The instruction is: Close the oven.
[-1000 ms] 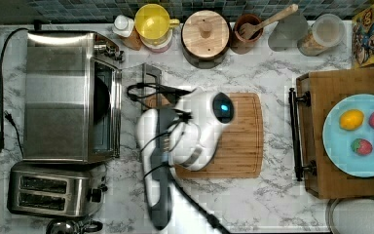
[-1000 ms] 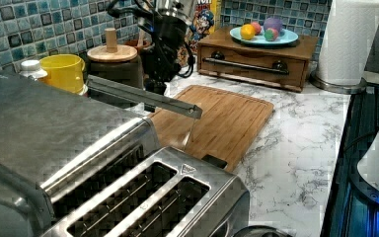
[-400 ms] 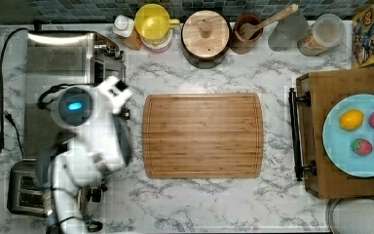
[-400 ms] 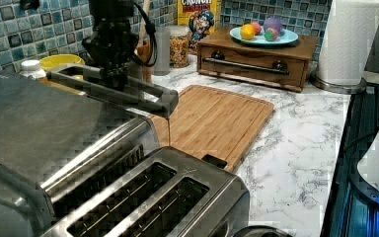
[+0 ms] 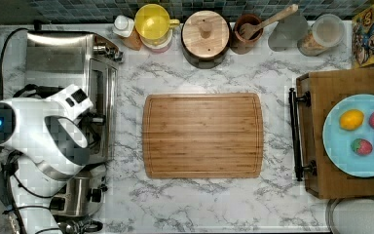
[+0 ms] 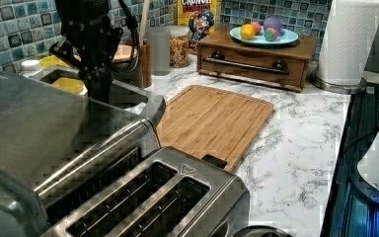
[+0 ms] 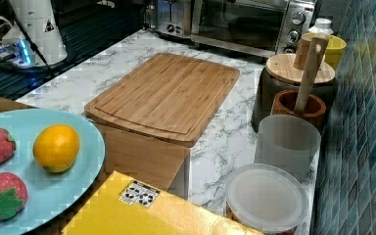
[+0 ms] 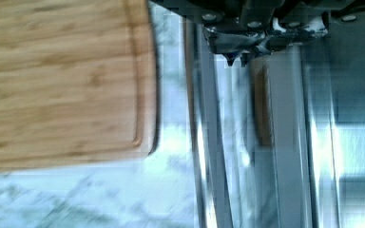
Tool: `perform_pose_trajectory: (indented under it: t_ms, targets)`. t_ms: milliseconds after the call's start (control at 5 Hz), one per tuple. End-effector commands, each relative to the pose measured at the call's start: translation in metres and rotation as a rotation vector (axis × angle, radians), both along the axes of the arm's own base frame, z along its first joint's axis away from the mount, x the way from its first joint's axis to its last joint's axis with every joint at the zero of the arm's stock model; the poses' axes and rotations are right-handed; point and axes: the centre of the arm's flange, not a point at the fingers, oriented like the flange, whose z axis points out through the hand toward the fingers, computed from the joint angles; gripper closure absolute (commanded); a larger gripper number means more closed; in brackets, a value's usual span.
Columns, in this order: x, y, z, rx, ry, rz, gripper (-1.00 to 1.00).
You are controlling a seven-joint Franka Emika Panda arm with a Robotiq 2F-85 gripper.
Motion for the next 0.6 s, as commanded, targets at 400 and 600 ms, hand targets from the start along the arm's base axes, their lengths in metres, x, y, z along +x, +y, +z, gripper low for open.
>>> perform_pose_trajectory:
  t_ms: [400, 600]
  targets:
    - [0.020, -0.016, 0.139, 0.246, -0.174, 0.078, 1.00]
    - [-0.003, 0.002, 0.170, 0.327, -0.147, 0.128, 1.00]
